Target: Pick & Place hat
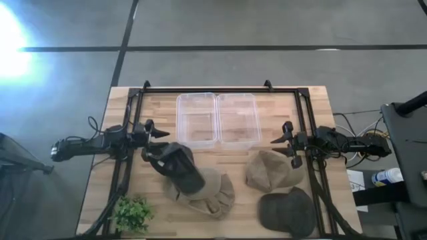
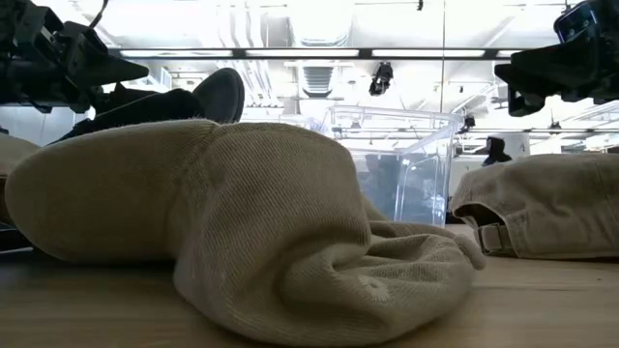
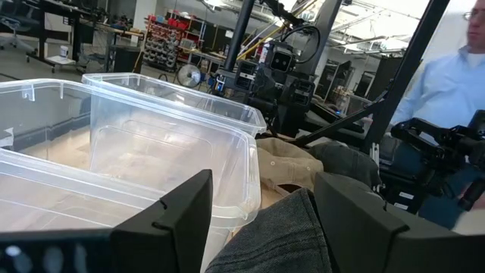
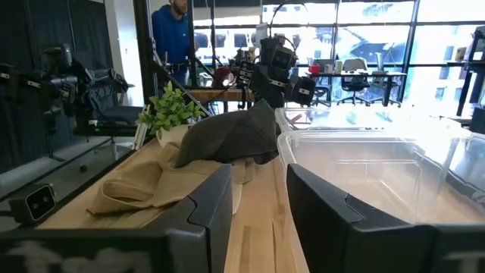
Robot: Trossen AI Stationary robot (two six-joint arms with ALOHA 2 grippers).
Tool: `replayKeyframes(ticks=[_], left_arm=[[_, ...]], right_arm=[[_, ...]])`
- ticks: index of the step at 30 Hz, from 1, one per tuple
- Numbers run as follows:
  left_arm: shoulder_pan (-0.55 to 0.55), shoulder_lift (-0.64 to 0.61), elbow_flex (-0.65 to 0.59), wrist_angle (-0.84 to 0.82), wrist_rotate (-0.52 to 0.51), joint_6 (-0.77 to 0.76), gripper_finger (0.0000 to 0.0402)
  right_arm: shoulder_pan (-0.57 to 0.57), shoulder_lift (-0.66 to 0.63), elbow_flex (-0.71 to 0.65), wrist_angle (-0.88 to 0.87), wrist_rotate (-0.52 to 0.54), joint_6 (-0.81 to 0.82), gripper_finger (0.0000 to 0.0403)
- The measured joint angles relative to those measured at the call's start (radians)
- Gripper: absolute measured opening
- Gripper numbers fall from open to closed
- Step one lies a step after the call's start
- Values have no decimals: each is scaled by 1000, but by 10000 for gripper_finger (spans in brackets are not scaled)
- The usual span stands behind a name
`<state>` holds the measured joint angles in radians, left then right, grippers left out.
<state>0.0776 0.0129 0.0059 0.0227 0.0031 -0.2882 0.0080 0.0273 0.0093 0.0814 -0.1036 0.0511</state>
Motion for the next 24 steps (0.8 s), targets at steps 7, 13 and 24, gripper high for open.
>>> replayKeyframes(ticks=[7, 13, 24], left_arm=[[0, 0, 0, 0, 0, 0, 225], [0, 0, 0, 0, 0, 0, 225], [0, 0, 0, 0, 0, 0, 225]], right_arm=[[0, 0, 0, 0, 0, 0, 127], [0, 0, 0, 0, 0, 0, 129], [0, 0, 0, 0, 0, 0, 121]])
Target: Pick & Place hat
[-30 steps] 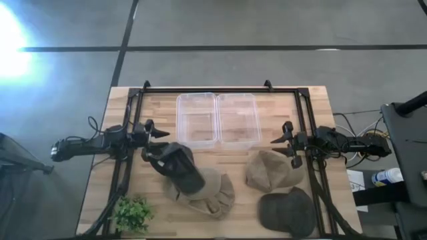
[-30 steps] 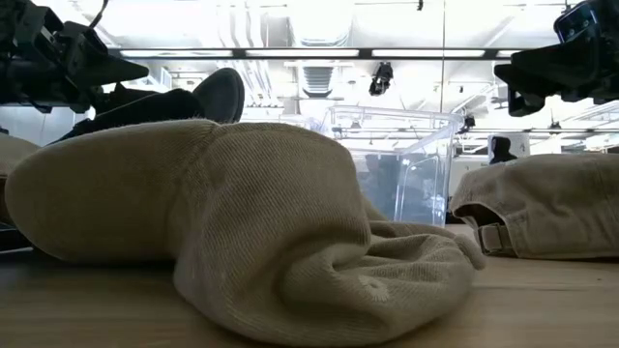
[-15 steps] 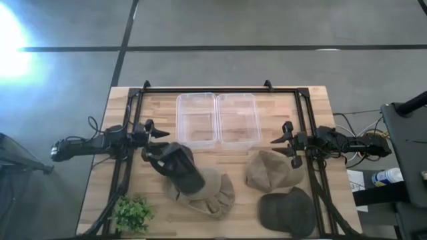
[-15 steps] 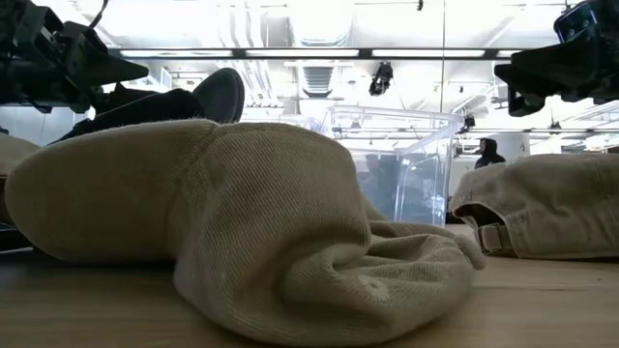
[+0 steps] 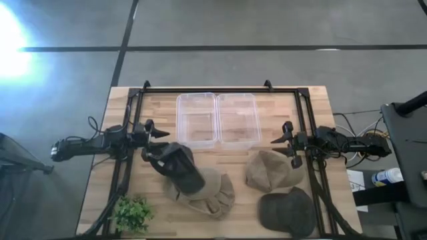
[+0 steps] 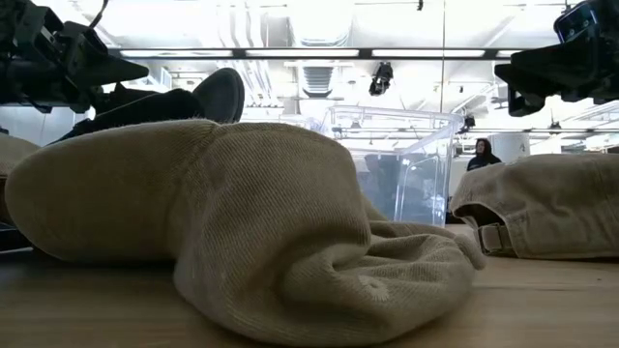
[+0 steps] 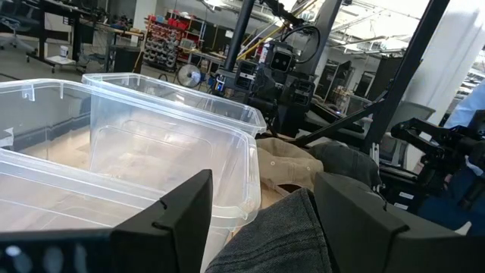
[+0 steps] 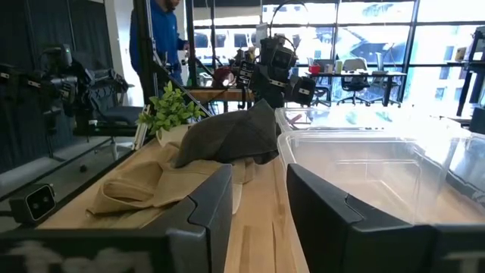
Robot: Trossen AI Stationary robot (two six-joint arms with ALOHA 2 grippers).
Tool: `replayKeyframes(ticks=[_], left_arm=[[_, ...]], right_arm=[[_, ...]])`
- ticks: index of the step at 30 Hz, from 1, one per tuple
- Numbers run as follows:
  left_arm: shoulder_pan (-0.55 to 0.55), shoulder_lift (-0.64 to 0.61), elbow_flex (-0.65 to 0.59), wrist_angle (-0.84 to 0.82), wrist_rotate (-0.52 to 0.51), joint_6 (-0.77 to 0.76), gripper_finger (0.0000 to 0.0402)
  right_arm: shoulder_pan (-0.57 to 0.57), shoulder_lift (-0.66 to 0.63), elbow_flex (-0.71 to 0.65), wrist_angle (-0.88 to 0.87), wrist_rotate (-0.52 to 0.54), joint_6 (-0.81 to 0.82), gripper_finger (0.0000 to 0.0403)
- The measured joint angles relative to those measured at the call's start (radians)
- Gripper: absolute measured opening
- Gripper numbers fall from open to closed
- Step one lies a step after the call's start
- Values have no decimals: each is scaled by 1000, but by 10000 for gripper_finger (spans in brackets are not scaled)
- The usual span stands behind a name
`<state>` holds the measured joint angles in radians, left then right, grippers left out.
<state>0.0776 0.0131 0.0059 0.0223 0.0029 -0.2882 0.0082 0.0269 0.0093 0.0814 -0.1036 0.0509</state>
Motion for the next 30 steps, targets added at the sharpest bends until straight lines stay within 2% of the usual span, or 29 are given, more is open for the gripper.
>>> replayKeyframes(ticks=[30], left_arm=[[0, 0, 0, 0, 0, 0, 225]], right_arm=[[0, 0, 0, 0, 0, 0, 130]])
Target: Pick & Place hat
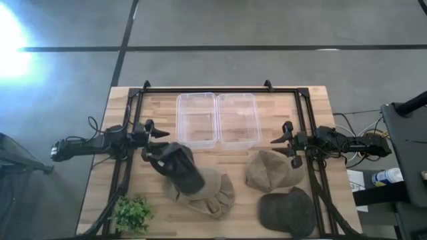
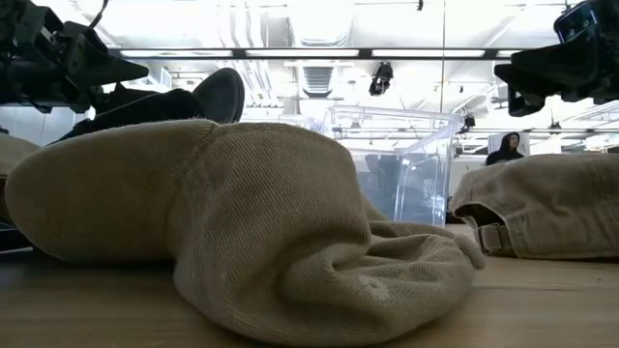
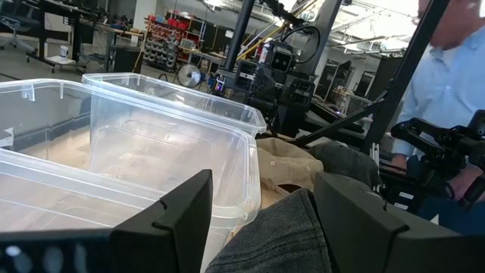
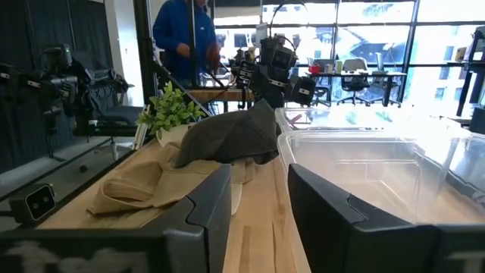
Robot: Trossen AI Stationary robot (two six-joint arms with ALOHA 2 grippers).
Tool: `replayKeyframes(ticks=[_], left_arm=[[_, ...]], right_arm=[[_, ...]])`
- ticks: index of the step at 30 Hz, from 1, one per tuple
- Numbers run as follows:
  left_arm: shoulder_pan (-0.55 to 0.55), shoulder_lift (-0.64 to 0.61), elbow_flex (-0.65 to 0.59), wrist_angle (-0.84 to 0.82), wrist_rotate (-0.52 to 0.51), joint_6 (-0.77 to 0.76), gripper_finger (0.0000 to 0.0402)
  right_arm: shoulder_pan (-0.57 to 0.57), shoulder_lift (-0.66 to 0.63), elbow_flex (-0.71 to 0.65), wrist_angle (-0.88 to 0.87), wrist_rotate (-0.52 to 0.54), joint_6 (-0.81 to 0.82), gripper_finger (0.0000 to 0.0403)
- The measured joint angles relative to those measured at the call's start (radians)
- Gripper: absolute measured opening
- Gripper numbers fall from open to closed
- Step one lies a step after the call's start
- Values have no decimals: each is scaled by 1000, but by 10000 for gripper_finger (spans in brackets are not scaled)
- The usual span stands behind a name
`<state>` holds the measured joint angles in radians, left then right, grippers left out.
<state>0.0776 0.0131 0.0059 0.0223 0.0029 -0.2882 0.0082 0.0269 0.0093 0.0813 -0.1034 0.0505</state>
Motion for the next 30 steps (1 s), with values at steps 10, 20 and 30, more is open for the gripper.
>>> replayKeyframes(ticks=[10, 20, 30], left_arm=[[0, 0, 0, 0, 0, 0, 225], [0, 0, 0, 0, 0, 0, 225], [0, 0, 0, 0, 0, 0, 225]], right_arm=[[0, 0, 0, 0, 0, 1, 121], [0, 0, 0, 0, 0, 0, 129], [0, 0, 0, 4, 0, 24, 122]])
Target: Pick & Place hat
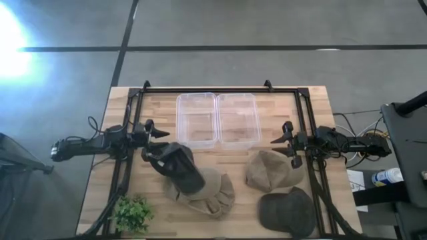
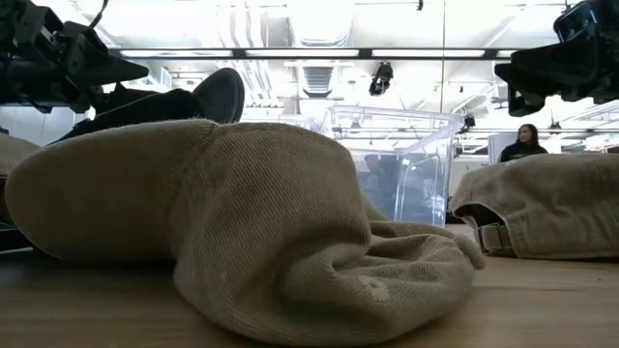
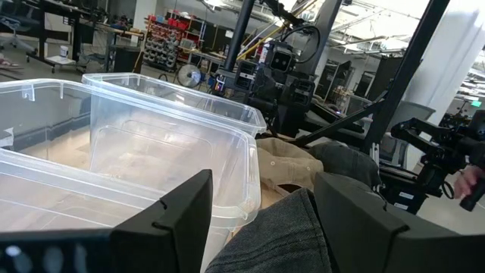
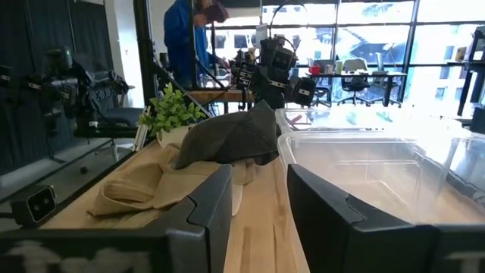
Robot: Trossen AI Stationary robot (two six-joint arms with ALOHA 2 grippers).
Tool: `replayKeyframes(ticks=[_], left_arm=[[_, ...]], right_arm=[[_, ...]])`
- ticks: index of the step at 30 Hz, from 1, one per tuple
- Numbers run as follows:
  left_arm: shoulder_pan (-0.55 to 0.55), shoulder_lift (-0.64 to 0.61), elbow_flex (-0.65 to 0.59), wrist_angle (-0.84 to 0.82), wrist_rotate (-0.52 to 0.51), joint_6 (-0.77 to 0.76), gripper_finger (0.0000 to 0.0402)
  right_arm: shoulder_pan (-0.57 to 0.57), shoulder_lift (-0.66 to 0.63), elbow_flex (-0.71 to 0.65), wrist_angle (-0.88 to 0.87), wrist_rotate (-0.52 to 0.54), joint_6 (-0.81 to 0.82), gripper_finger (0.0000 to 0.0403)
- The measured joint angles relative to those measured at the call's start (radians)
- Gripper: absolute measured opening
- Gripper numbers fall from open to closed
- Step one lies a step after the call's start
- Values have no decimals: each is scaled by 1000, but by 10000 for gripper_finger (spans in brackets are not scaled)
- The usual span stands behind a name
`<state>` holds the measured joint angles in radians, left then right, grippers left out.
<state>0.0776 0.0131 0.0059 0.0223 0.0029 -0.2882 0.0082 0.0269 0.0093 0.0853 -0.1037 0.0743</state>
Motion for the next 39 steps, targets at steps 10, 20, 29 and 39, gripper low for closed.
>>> replayKeyframes(ticks=[10, 20, 29, 39], left_arm=[[0, 0, 0, 0, 0, 0, 225], [0, 1, 0, 0, 0, 0, 225], [0, 1, 0, 0, 0, 0, 225], [0, 2, 0, 0, 0, 0, 225]], right_arm=[[0, 7, 0, 4, 24, 931, 122], [2, 28, 0, -30, -13, 1195, 124], [9, 251, 137, -433, -103, 1281, 104], [9, 603, 428, -921, -88, 1264, 112]])
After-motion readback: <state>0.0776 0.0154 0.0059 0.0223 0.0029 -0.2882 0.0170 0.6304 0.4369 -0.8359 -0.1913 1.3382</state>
